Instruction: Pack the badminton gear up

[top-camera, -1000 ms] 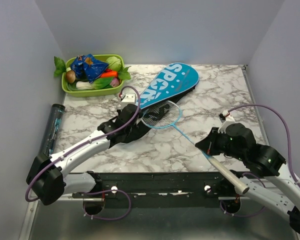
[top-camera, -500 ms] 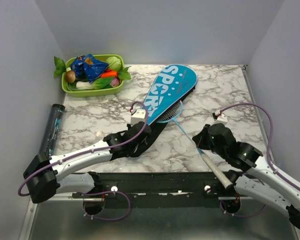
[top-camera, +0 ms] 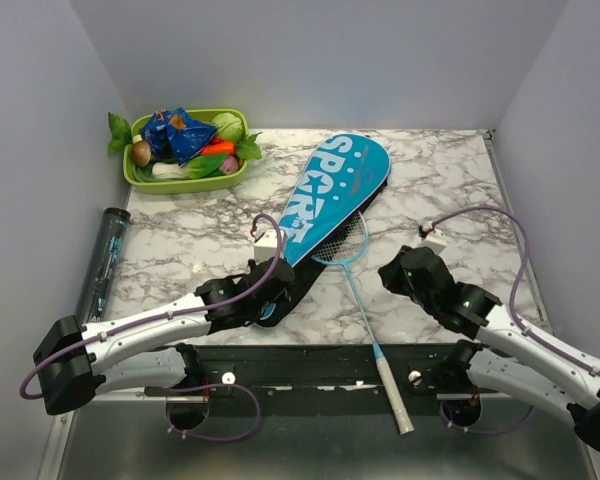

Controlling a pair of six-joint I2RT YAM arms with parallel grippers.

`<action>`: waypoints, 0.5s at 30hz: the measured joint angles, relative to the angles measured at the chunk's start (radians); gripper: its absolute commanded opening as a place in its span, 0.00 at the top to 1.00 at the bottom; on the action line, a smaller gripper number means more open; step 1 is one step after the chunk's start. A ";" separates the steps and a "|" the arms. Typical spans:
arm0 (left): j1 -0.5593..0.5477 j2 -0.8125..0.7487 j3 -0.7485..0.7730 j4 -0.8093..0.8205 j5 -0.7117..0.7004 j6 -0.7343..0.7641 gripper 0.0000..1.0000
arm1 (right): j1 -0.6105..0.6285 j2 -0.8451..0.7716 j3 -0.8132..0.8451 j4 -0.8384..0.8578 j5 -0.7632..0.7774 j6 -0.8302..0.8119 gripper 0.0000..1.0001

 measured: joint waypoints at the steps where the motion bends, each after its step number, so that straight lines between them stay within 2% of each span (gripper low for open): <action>1: 0.000 0.000 0.000 0.000 0.000 -0.002 1.00 | 0.000 0.027 0.000 0.017 -0.017 -0.004 0.54; 3: 0.000 0.002 0.000 0.000 0.000 -0.003 1.00 | 0.000 0.103 0.002 0.043 -0.061 -0.023 0.44; 4: 0.000 0.003 0.000 0.000 0.000 -0.004 1.00 | 0.000 0.146 0.005 0.056 -0.090 -0.029 0.43; 10: -0.001 0.016 0.000 0.002 0.000 -0.011 1.00 | 0.004 0.407 0.020 0.116 -0.242 -0.076 0.41; 15: -0.005 0.025 -0.009 0.015 0.000 -0.014 1.00 | 0.026 0.498 0.020 0.163 -0.316 -0.102 0.42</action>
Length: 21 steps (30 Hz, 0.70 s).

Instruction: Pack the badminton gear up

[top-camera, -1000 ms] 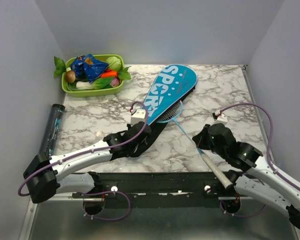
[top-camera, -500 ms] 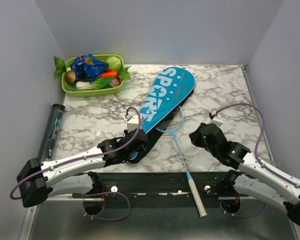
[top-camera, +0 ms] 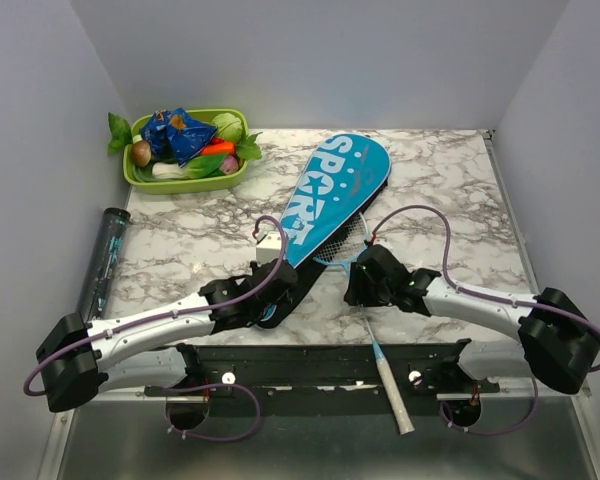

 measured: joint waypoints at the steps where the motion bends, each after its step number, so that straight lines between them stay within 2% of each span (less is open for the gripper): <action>1: 0.000 0.000 -0.002 0.002 0.000 0.000 1.00 | 0.002 0.009 0.000 0.010 -0.003 -0.002 0.45; 2: 0.000 0.001 -0.004 0.005 0.000 0.000 1.00 | 0.004 0.024 0.000 0.017 -0.006 -0.004 0.59; 4: 0.000 0.003 -0.007 0.008 0.000 0.000 1.00 | 0.010 0.064 0.002 0.021 -0.010 -0.015 0.77; 5: 0.000 0.005 -0.008 0.009 0.000 0.000 1.00 | 0.013 0.082 0.011 0.021 -0.009 -0.013 0.91; 6: 0.000 0.006 -0.009 0.010 0.000 0.000 1.00 | 0.014 0.094 0.022 0.021 -0.007 -0.015 0.98; 13: -0.011 0.014 -0.020 0.025 0.000 -0.005 1.00 | 0.020 0.142 0.058 0.004 0.044 0.024 0.99; 21: -0.098 0.020 -0.065 0.056 -0.002 -0.060 1.00 | 0.020 0.116 0.085 -0.069 0.142 0.074 0.99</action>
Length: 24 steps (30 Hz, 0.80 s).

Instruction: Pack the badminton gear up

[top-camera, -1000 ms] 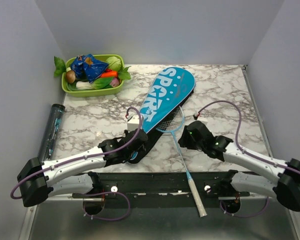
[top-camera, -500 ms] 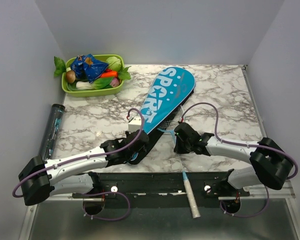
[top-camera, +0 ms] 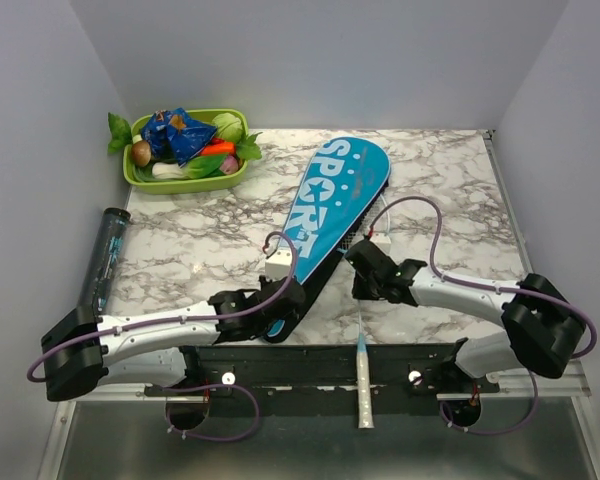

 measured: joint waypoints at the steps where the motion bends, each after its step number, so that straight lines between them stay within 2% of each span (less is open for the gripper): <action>1: -0.011 0.005 0.000 0.002 0.000 -0.006 1.00 | 0.000 0.007 0.016 -0.008 0.007 0.002 0.99; 11: -0.130 0.062 0.000 0.034 -0.023 -0.064 1.00 | -0.011 0.226 0.230 0.026 0.043 -0.062 0.99; 18: -0.182 0.092 0.000 0.044 -0.041 -0.089 1.00 | -0.080 0.374 0.356 0.092 0.014 -0.155 0.97; 19: -0.187 0.093 0.000 0.047 -0.047 -0.091 1.00 | -0.090 0.391 0.370 0.100 0.003 -0.167 0.93; 20: -0.188 0.095 0.000 0.049 -0.051 -0.093 1.00 | -0.101 0.406 0.381 0.114 -0.010 -0.177 0.81; 22: -0.192 0.095 0.000 0.051 -0.055 -0.094 1.00 | -0.119 0.437 0.406 0.138 -0.037 -0.193 0.65; 23: -0.192 0.096 0.000 0.051 -0.057 -0.096 1.00 | -0.125 0.449 0.416 0.155 -0.044 -0.200 0.54; 24: -0.192 0.096 0.000 0.051 -0.058 -0.097 1.00 | -0.130 0.458 0.426 0.169 -0.053 -0.206 0.51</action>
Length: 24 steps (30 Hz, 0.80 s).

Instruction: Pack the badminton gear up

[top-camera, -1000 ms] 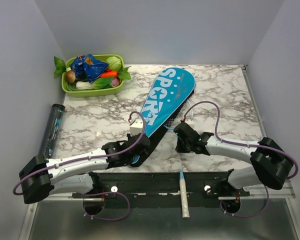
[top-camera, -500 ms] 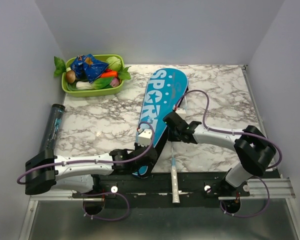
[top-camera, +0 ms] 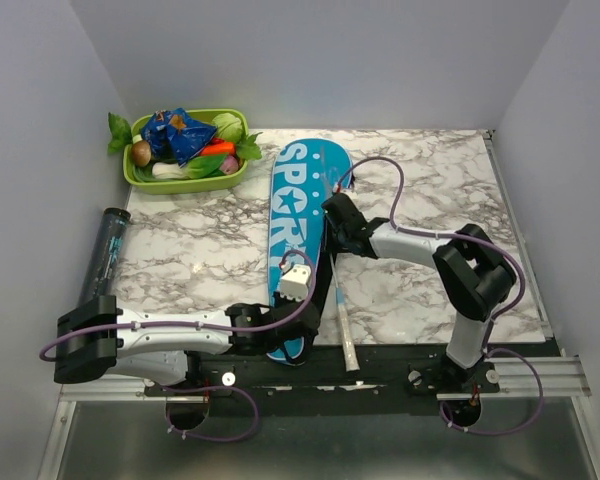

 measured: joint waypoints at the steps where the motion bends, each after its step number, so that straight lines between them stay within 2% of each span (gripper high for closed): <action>1: 0.000 0.001 0.000 0.001 0.000 0.000 1.00 | -0.005 0.005 0.008 0.015 -0.010 -0.005 0.49; 5: -0.003 0.007 0.000 0.000 0.000 0.000 1.00 | -0.019 -0.010 0.009 0.056 -0.040 -0.023 0.40; 7: -0.005 0.007 0.000 0.000 0.000 0.000 1.00 | -0.022 -0.047 -0.013 0.062 -0.053 -0.024 0.39; 15: -0.006 0.017 0.026 -0.020 -0.009 0.011 1.00 | -0.021 -0.365 -0.168 -0.019 -0.115 -0.040 0.35; 20: -0.006 0.028 0.054 -0.029 -0.024 0.023 1.00 | -0.013 -0.559 -0.319 -0.102 -0.219 -0.081 0.32; 24: -0.006 0.048 0.084 -0.039 -0.030 0.031 1.00 | -0.002 -0.652 -0.393 -0.197 -0.299 -0.112 0.32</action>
